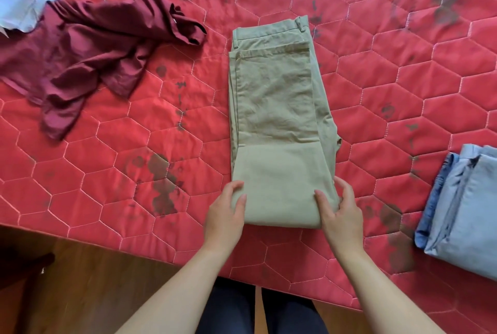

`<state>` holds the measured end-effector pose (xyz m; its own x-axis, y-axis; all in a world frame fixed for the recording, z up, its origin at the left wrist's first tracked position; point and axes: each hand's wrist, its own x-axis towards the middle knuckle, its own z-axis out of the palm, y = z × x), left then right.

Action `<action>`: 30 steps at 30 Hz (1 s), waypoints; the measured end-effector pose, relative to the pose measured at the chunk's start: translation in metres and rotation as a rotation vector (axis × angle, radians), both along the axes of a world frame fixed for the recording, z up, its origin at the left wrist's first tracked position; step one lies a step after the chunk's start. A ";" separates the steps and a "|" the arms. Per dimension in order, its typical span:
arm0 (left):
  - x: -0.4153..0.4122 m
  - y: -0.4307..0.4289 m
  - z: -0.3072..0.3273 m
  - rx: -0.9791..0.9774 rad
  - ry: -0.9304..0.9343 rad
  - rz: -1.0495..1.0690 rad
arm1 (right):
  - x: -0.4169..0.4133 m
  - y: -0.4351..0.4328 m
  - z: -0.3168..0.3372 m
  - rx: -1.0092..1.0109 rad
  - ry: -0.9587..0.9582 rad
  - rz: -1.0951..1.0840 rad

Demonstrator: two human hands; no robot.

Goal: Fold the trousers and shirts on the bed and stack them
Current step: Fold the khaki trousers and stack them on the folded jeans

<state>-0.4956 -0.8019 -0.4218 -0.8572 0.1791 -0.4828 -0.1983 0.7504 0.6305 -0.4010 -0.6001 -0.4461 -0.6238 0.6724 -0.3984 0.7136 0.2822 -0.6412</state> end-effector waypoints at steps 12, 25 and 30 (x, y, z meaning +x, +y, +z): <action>0.009 0.001 -0.016 -0.310 -0.144 -0.178 | -0.005 0.007 -0.012 0.011 -0.091 0.236; -0.106 0.063 -0.069 -0.352 0.233 -0.378 | -0.154 0.035 -0.051 0.378 -0.045 0.652; -0.147 0.092 -0.108 -0.344 0.401 -0.515 | -0.193 0.039 -0.095 0.490 -0.122 0.740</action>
<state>-0.6429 -0.7101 -0.5301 -0.8279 0.5017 -0.2510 0.4291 0.8545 0.2927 -0.5941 -0.5606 -0.5415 -0.9375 0.2270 -0.2639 0.2956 0.9195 -0.2592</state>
